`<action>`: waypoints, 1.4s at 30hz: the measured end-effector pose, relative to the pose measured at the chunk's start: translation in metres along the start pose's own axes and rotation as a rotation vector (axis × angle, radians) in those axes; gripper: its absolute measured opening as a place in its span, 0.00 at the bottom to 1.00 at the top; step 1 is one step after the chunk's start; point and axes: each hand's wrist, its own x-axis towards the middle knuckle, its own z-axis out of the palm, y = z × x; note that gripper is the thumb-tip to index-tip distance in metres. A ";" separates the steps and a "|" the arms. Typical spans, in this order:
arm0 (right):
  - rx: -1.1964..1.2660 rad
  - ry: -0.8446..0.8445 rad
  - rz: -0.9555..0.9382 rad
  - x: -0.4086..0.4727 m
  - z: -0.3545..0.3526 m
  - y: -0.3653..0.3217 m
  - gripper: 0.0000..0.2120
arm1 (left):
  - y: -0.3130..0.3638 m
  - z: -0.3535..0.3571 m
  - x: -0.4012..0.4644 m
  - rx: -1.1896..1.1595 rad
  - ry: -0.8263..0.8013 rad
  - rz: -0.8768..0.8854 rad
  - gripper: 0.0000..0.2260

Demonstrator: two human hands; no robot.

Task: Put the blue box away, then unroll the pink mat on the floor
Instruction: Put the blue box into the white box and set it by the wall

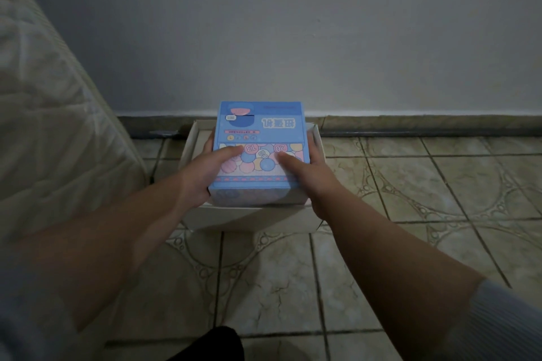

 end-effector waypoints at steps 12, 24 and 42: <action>-0.223 0.079 0.019 -0.016 0.004 0.011 0.20 | -0.014 -0.004 0.001 0.152 0.057 0.001 0.21; -0.480 0.085 0.378 -0.133 -0.025 -0.019 0.20 | -0.007 0.008 -0.069 0.725 0.198 -0.154 0.29; -0.139 0.413 0.835 -0.525 -0.076 -0.261 0.16 | 0.183 0.238 -0.408 1.155 -0.713 -0.342 0.09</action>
